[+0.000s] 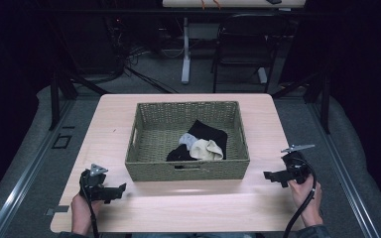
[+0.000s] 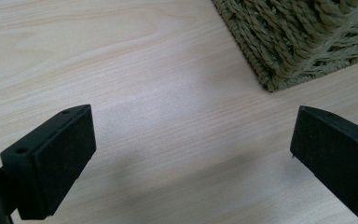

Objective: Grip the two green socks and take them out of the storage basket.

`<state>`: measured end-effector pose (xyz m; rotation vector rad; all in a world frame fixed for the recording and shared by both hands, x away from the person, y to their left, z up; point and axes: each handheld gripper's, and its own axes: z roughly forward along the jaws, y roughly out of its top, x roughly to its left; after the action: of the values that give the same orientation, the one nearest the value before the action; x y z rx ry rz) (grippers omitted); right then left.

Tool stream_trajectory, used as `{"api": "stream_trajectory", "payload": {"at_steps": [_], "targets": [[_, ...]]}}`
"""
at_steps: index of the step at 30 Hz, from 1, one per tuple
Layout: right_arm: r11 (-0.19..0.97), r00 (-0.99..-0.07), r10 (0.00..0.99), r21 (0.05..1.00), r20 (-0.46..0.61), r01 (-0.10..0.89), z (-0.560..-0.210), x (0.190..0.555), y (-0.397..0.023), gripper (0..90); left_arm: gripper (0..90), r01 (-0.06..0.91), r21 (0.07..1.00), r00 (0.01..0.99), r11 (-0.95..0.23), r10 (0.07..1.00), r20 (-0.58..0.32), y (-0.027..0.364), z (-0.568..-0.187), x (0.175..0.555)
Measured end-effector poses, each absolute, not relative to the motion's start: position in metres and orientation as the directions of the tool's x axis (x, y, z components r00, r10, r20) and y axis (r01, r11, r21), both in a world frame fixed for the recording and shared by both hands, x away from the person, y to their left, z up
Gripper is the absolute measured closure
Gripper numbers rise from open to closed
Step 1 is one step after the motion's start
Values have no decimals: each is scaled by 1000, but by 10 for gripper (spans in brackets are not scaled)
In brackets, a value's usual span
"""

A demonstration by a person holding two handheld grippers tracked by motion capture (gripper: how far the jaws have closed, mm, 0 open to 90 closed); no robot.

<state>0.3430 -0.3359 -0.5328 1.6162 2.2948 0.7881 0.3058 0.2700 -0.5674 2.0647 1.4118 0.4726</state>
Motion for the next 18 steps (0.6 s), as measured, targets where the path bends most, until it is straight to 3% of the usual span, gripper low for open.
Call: {"api": "stream_trajectory", "payload": {"at_steps": [18], "targets": [[240, -383, 905, 523, 184, 818, -525, 347, -338, 0, 1, 713, 650, 376, -261, 926, -41, 271, -567, 305]]}}
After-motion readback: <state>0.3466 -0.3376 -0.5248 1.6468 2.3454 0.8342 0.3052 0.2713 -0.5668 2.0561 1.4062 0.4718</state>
